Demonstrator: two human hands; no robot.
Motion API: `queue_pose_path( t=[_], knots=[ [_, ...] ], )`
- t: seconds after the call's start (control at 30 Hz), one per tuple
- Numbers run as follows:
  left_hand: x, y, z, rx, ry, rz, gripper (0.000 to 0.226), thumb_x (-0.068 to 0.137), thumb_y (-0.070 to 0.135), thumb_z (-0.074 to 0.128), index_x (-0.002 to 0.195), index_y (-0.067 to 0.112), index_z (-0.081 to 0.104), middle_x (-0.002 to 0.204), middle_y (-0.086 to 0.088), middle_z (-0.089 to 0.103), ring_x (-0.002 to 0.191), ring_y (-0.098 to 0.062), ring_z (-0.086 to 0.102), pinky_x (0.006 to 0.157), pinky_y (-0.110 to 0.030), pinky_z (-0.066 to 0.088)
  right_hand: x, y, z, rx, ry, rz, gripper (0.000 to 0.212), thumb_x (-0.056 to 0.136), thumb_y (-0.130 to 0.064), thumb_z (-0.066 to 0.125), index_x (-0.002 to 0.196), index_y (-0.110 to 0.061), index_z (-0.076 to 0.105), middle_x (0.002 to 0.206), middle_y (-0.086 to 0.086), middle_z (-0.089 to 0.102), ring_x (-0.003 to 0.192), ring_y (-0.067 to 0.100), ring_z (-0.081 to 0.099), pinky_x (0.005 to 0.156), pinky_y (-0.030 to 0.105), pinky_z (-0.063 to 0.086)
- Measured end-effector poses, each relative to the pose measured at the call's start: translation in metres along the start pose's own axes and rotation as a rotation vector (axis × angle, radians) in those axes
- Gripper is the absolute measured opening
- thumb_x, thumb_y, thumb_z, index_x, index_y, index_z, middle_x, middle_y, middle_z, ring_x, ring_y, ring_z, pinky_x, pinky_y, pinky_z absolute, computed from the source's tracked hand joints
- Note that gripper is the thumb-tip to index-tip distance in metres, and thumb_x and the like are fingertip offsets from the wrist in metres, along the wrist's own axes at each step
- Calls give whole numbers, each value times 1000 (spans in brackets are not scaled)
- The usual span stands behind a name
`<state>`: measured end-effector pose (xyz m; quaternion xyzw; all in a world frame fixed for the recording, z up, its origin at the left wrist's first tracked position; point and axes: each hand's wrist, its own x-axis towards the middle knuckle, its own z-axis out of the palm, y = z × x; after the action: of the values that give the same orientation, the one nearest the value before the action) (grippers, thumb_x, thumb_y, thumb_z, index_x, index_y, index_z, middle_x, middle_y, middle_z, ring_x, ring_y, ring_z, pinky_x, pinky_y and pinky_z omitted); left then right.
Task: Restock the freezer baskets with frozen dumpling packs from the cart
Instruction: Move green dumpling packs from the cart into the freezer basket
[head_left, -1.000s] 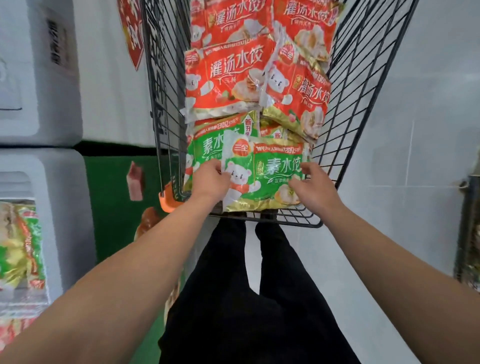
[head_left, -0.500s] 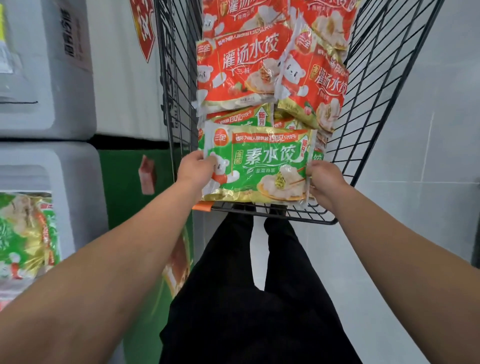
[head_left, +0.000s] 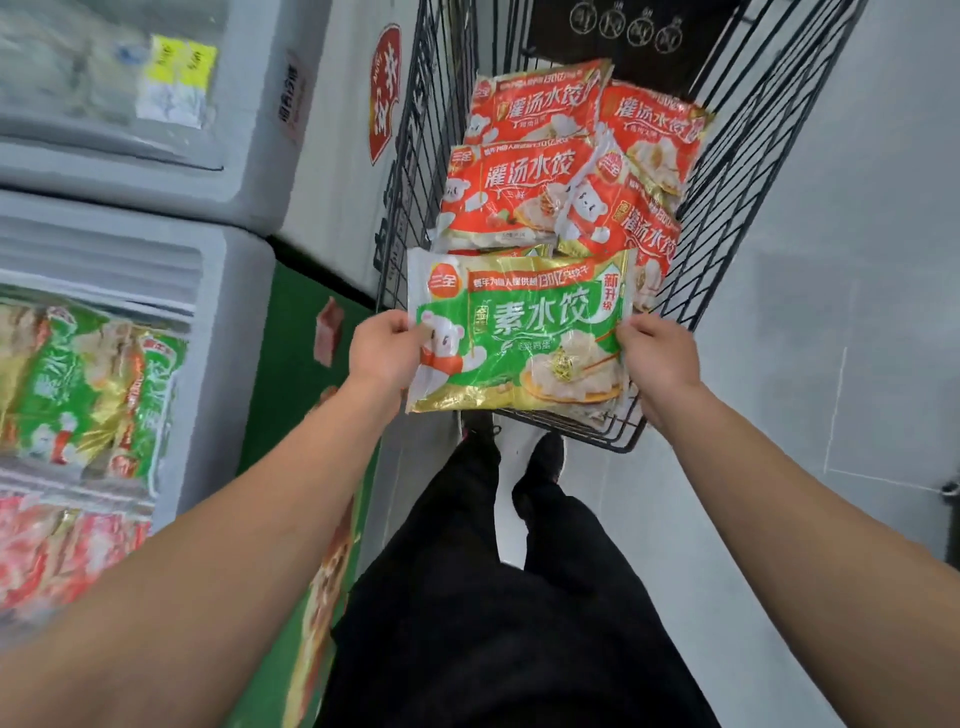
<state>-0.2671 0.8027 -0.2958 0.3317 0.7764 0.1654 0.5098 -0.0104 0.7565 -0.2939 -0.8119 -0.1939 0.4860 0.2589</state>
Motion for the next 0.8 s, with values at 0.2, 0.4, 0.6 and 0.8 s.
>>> queue_pose_path(
  t=[0.2,0.4,0.6,0.8],
  knots=[
    [-60,-27,-36,-343,142,-86,17,77,12,69,61,16,66,85,-11,77,85,-32,75,78,-55,61,-33,-27,-9,9,-152,-126,31,94,-10,56,71,-25,70,90,-6,71,99,23,68,96,48,54],
    [-107,-61,-95,-431,282,-94,10,81,10,70,72,7,67,87,-17,76,88,-37,74,76,-53,62,-76,-46,33,-48,-318,-211,33,96,-8,55,69,-24,66,88,-4,71,98,24,68,96,47,54],
    [-141,-115,-173,-575,432,-88,12,85,8,70,75,2,66,94,-24,74,91,-40,73,86,-58,57,-142,-65,113,-179,-460,-318,37,94,-7,56,64,-23,70,83,-5,69,91,22,69,94,47,56],
    [-159,-182,-254,-693,549,-101,15,89,12,69,75,7,68,88,-22,70,83,-35,70,78,-45,57,-214,-75,210,-259,-524,-436,25,94,-6,56,76,-18,70,86,-1,74,87,19,71,88,41,58]
  ],
)
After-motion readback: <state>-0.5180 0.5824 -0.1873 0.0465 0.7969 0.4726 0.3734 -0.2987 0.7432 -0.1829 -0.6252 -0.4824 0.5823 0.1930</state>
